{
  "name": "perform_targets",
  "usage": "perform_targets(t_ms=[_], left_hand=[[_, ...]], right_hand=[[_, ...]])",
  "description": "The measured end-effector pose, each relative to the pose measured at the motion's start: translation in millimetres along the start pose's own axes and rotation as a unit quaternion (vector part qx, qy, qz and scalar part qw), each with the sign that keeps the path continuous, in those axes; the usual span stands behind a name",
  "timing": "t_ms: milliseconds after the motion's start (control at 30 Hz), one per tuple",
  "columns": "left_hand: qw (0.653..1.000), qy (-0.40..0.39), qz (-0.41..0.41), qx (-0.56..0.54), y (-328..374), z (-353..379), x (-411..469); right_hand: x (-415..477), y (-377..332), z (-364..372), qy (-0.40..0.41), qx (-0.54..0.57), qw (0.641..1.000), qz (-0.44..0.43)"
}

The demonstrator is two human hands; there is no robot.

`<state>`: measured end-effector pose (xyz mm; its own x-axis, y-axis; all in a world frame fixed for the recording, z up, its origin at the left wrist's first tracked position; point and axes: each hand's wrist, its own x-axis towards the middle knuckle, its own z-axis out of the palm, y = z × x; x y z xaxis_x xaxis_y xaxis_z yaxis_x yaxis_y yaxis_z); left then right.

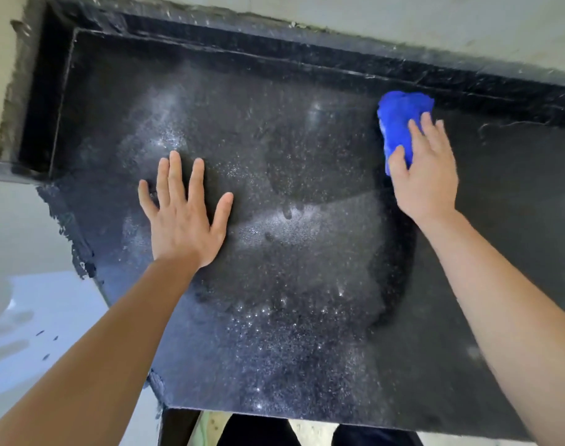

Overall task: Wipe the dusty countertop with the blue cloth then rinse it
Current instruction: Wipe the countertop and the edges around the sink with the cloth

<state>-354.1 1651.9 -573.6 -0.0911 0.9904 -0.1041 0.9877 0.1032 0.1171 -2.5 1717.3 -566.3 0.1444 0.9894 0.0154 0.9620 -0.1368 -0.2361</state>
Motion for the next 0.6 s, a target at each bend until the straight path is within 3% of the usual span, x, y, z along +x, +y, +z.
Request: perform_targets(t_ms=[100,167,300,433,533,600], left_hand=[[1.000,0.004,0.001,0.003,-0.6,1.1,0.5],[1.000,0.002,-0.003,0.006,-0.9,2.0,0.8],[1.000,0.007,-0.003,0.006,0.6,1.5,1.2],[1.000,0.010,-0.006,0.005,1.1,0.3,0.8],[1.000,0.011,-0.002,0.001,1.0,-0.2,0.5],[1.000,0.010,0.001,-0.004,0.9,-0.3,1.0]], right_hand=[[30.0,-35.3,5.5,0.027,0.014,0.985,0.168],[46.8,-85.5,17.6,0.024,-0.012,0.981,0.191],[41.7,-184.4,37.5,-0.008,-0.016,0.999,0.031],[24.7,-192.6,39.4,-0.043,0.010,0.981,-0.191],[39.9,-140.3,30.0,-0.032,0.004,0.970,-0.240],[46.5,-90.6,21.6,-0.002,-0.012,0.980,-0.198]])
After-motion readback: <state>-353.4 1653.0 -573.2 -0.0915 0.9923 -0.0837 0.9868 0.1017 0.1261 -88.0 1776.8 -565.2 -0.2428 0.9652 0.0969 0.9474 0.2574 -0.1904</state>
